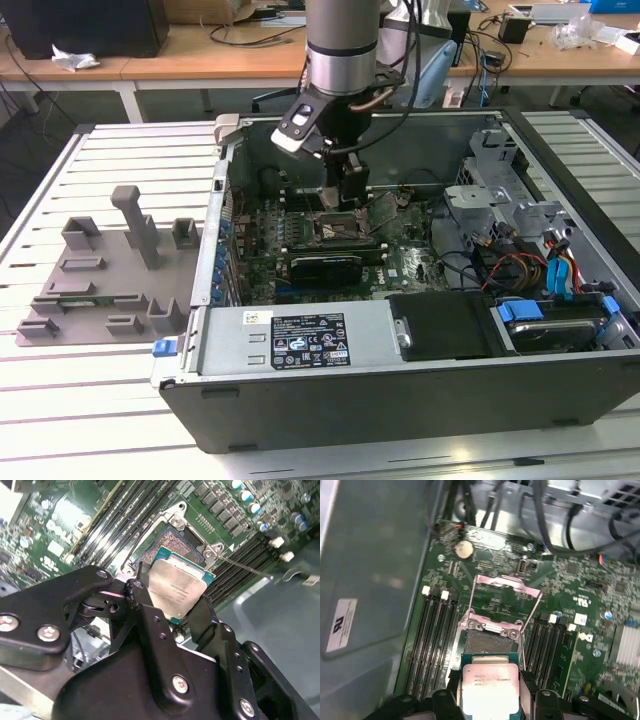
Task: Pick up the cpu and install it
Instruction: 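Place the cpu into insertion slot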
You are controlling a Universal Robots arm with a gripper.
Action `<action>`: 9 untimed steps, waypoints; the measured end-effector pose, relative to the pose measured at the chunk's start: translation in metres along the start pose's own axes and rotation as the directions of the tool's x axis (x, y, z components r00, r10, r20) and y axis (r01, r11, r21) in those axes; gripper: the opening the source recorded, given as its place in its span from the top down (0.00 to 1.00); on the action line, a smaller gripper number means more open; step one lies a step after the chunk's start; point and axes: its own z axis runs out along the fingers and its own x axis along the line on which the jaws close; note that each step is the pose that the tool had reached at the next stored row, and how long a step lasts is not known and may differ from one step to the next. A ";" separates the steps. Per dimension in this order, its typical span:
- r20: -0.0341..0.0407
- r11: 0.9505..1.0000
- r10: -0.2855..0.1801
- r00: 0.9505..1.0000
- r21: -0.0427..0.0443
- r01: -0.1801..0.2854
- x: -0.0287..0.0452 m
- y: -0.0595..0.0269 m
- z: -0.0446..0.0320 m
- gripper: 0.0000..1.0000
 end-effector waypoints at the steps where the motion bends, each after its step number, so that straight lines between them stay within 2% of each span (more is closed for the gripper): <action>1: 0.001 1.000 0.019 1.000 0.000 -0.019 0.0000 0.0000 0.0002 0.45; 4: 0.003 0.996 0.089 0.996 -0.001 -0.089 0.0000 -0.0001 0.0013 0.45; 5: 0.005 0.993 0.118 0.993 -0.001 -0.118 0.0000 -0.0001 0.0020 0.45; 6: 0.007 0.992 0.123 0.992 -0.001 -0.123 0.0000 -0.0001 0.0020 0.45; 9: 0.008 0.992 0.123 0.992 -0.001 -0.123 0.0000 -0.0001 0.0020 0.45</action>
